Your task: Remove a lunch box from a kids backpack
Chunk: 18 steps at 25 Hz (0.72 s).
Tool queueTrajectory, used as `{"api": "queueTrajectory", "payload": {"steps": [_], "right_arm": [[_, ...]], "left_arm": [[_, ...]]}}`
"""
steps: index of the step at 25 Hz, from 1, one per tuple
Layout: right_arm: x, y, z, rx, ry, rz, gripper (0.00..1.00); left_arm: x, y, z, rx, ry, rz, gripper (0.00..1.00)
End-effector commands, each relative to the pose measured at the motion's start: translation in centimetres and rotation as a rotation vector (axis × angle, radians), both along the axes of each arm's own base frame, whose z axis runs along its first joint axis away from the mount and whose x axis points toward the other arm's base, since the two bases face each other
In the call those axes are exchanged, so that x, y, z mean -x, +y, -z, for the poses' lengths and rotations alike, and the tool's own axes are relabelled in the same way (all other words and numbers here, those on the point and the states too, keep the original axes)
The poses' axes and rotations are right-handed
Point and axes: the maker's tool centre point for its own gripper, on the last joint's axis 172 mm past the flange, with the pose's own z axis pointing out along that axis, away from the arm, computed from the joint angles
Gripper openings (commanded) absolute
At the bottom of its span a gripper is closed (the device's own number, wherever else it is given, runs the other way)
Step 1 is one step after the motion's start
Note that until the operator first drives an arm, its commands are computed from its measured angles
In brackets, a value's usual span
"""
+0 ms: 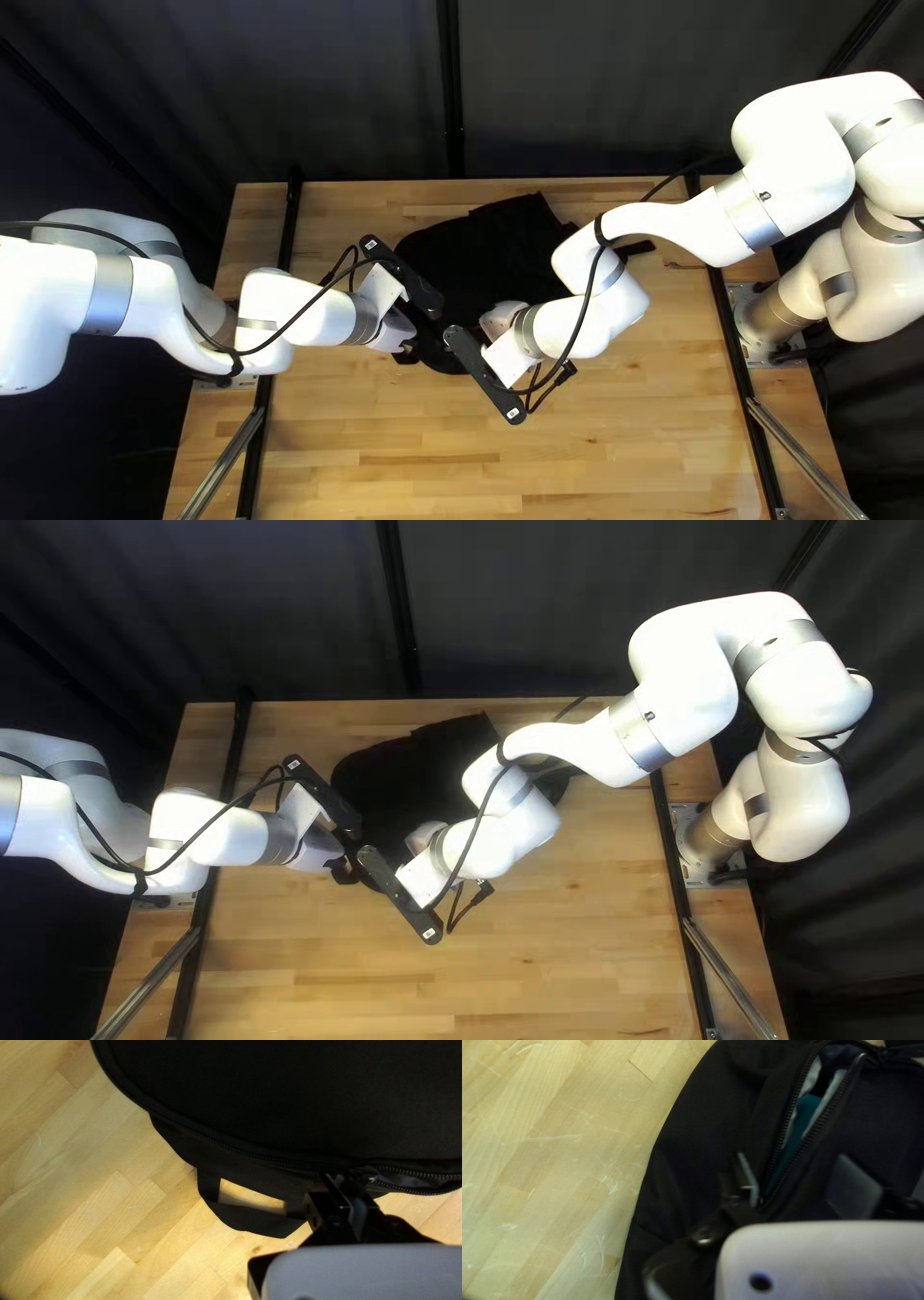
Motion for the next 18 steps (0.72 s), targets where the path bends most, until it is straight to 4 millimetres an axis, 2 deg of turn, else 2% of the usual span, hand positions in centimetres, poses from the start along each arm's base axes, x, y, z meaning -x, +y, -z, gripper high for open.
{"api": "queueTrajectory", "payload": {"steps": [1,5,9,18], "right_arm": [[0.3,0.3,-0.2,-0.002,-0.001,-0.002,0.0],[1.2,1.2,-0.9,-0.003,0.002,-0.006,0.0],[2.3,1.9,-0.6,-0.006,0.014,-0.002,0.0],[6.0,3.9,-0.7,-0.019,0.035,0.007,0.0]], "left_arm": [[0.1,0.1,0.0,-0.001,0.002,0.0,0.0],[0.5,0.6,-0.1,-0.003,0.009,0.001,0.0],[1.0,1.2,-0.2,-0.005,0.015,0.003,0.0],[1.1,1.6,-0.2,-0.007,0.023,0.007,0.0]]}}
